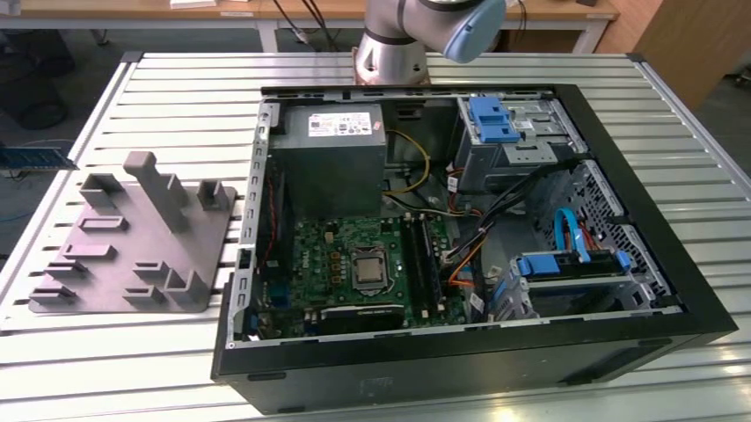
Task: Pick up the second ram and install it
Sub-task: 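Pick up the second ram and move it above second insertion slot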
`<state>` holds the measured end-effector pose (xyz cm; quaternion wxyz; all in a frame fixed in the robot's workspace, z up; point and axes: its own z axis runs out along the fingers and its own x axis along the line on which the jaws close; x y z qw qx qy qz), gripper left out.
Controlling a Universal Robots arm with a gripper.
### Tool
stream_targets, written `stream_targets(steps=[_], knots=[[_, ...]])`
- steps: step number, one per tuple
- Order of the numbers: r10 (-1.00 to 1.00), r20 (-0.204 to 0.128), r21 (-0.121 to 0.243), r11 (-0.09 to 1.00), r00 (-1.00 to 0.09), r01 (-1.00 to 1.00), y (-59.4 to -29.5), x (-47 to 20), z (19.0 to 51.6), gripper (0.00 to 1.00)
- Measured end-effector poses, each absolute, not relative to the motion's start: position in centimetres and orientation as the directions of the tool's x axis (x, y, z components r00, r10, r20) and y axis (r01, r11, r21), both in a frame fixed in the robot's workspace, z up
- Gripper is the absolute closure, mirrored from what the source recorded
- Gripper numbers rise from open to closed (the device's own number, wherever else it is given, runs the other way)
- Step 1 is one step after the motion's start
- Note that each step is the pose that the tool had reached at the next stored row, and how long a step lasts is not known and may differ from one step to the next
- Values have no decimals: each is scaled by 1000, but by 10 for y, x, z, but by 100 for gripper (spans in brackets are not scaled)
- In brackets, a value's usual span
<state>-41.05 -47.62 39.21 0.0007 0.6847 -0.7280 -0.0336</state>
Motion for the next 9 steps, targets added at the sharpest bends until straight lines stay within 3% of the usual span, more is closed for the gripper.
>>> stream_targets(steps=[9], knots=[[-997,-45,51,60,-63,-997,-475,-375,390,86]])
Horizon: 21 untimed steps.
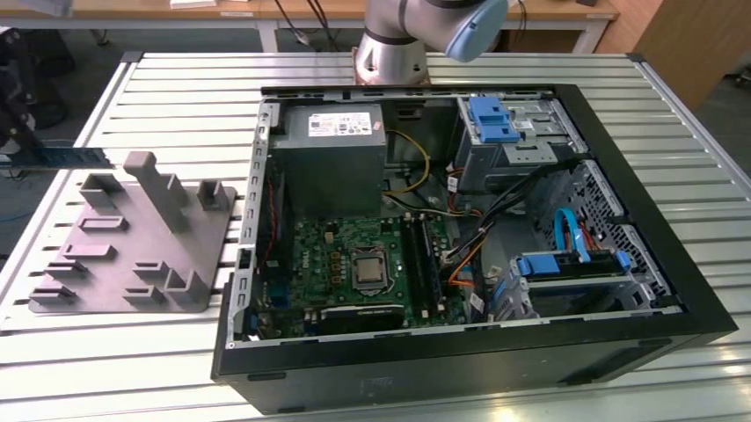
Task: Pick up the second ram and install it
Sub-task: 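Pick up the second ram and move it above second insertion slot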
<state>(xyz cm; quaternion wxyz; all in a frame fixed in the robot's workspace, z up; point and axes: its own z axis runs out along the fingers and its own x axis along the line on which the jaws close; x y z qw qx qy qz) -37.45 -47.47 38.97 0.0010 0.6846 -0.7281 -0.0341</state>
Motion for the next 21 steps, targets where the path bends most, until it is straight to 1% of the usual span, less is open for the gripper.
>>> stream_targets(steps=[21], knots=[[-997,-45,52,60,-63,-997,-469,-288,383,86]])
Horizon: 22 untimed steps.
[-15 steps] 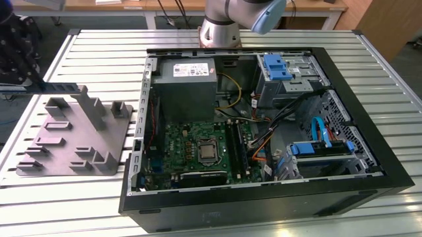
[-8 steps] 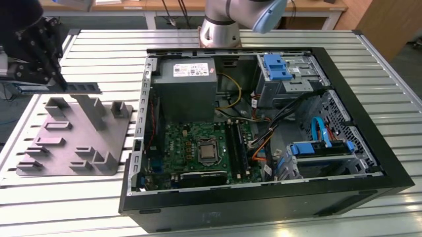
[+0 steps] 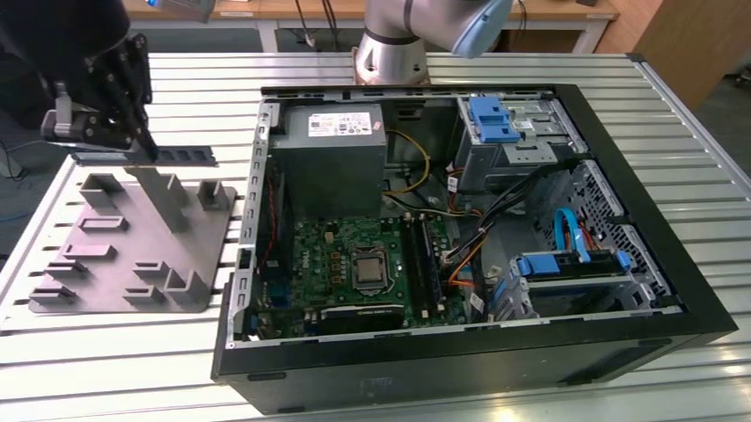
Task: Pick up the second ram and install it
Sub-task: 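Pick up the second ram and move it above second insertion slot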
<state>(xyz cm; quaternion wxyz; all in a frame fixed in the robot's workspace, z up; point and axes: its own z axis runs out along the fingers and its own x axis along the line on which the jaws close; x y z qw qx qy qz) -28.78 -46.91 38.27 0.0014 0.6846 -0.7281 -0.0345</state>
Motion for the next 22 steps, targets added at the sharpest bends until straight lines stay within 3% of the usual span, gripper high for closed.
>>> stream_targets(steps=[22], knots=[[-997,-45,53,60,-63,-997,-465,-199,379,86]])
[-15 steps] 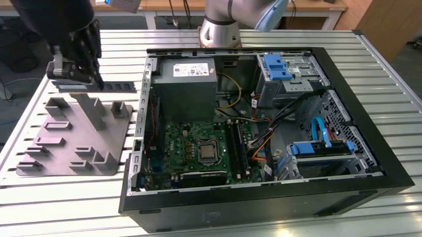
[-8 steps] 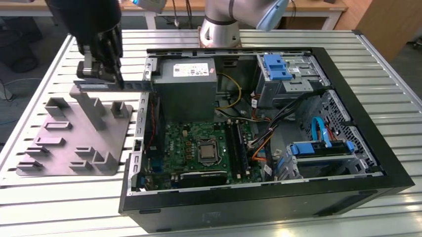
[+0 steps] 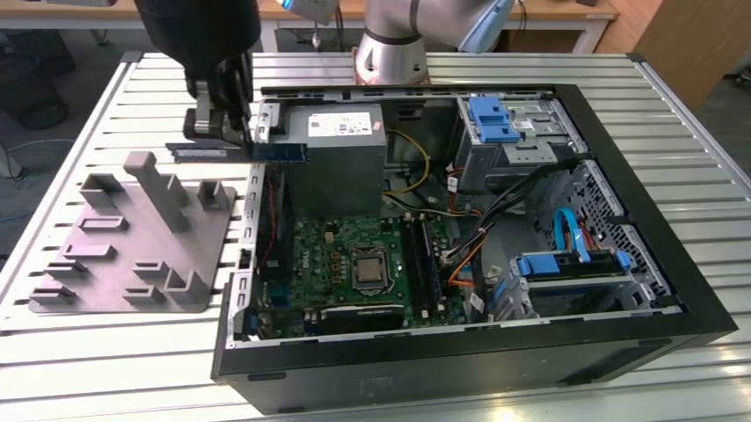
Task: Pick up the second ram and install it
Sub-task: 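Pick up the second ram and move it above second insertion slot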
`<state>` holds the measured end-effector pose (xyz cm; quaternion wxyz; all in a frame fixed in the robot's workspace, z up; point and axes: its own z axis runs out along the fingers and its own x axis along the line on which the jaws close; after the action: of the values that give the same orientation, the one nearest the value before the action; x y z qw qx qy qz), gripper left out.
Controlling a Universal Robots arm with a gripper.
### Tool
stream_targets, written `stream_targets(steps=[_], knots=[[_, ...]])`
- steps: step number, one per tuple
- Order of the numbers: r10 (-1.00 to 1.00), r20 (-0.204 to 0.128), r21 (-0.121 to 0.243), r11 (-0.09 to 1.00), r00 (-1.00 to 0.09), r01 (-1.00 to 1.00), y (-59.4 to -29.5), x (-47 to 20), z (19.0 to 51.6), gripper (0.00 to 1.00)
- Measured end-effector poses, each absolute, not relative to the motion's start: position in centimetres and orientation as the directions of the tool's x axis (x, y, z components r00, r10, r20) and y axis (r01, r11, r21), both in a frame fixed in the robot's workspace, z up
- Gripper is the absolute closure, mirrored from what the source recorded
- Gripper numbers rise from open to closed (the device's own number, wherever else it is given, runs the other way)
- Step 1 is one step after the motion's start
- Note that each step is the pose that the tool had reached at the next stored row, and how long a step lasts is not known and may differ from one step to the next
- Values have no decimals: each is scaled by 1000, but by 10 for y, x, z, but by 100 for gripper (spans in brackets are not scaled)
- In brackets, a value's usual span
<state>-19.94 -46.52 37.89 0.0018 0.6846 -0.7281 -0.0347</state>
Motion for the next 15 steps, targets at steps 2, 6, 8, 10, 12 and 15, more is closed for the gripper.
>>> stream_targets(steps=[2,6,8,10,12,15], knots=[[-997,-45,53,60,-63,-997,-465,-194,379,86],[-997,-45,53,60,-63,-997,-465,-182,378,86],[-997,-45,53,60,-63,-997,-465,-176,378,86],[-997,-45,53,60,-63,-997,-465,-170,378,86],[-997,-45,53,60,-63,-997,-465,-164,377,86],[-997,-45,53,60,-63,-997,-465,-155,377,86]])
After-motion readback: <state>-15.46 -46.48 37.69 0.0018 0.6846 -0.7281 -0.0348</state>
